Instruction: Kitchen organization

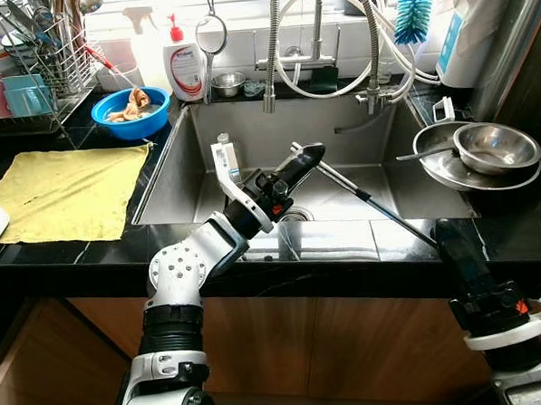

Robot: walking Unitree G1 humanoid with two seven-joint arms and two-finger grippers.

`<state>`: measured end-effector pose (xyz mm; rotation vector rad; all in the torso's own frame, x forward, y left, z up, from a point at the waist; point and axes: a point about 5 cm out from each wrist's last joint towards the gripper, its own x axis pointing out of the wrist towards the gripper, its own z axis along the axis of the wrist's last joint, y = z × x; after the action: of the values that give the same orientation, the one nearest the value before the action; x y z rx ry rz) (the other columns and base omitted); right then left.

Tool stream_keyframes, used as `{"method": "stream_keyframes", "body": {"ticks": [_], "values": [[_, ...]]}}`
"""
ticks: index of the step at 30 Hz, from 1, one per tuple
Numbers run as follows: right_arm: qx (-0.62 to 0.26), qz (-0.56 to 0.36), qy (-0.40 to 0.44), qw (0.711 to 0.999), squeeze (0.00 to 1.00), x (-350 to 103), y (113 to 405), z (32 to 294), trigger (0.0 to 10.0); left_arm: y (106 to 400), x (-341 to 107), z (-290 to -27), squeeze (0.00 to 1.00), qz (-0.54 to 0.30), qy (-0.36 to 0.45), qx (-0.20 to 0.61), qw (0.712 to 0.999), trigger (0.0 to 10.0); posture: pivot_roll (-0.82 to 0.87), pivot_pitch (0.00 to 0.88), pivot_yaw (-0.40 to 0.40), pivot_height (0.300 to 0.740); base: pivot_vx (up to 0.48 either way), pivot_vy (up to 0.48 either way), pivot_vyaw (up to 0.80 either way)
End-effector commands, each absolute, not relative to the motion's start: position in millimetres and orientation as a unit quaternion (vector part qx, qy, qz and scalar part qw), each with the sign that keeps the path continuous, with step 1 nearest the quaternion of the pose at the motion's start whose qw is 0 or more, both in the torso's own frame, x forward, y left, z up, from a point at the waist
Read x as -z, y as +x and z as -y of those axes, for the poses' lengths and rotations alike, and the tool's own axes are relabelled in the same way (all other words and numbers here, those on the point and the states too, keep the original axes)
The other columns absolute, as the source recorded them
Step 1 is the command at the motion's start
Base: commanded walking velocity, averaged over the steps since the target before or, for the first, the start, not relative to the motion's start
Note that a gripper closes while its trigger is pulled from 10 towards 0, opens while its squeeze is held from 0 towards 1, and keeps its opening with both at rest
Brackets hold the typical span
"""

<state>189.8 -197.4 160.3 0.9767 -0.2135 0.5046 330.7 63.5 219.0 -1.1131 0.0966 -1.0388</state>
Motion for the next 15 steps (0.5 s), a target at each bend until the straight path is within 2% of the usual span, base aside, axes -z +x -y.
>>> {"method": "stream_keyframes", "body": {"ticks": [1, 6, 12, 14, 15], "values": [[-0.218, 0.091, 0.451, 0.860, 0.00, -156, 193, 199, 10.0, 338, -224, -69, 0.00, -0.032, -0.500, 0.451, 0.739, 0.0, -0.02, 0.000, 0.045, 0.740, 0.000, 0.000, 0.00], [-0.212, 0.089, 0.453, 0.861, 0.00, -153, 192, 200, 10.0, 348, -232, -82, 0.00, 0.000, -0.528, 0.418, 0.739, 0.0, -0.02, 0.000, 0.048, 0.740, 0.000, 0.000, 0.00], [-0.204, 0.088, 0.451, 0.865, 0.00, -151, 189, 202, 10.0, 365, -240, -103, 0.00, 0.045, -0.577, 0.334, 0.744, 0.0, -0.03, 0.000, 0.049, 0.740, 0.000, 0.000, 0.00], [-0.204, 0.088, 0.450, 0.865, 0.00, -151, 189, 202, 10.0, 373, -239, -113, 0.00, 0.057, -0.581, 0.281, 0.761, 10.0, -0.03, 0.000, 0.049, 0.740, 0.000, 0.000, 0.00], [-0.204, 0.088, 0.449, 0.866, 0.00, -151, 188, 202, 10.0, 375, -238, -116, 0.00, 0.061, -0.581, 0.265, 0.768, 10.0, -0.03, 0.000, 0.049, 0.740, 0.000, 0.000, 0.00]]}}
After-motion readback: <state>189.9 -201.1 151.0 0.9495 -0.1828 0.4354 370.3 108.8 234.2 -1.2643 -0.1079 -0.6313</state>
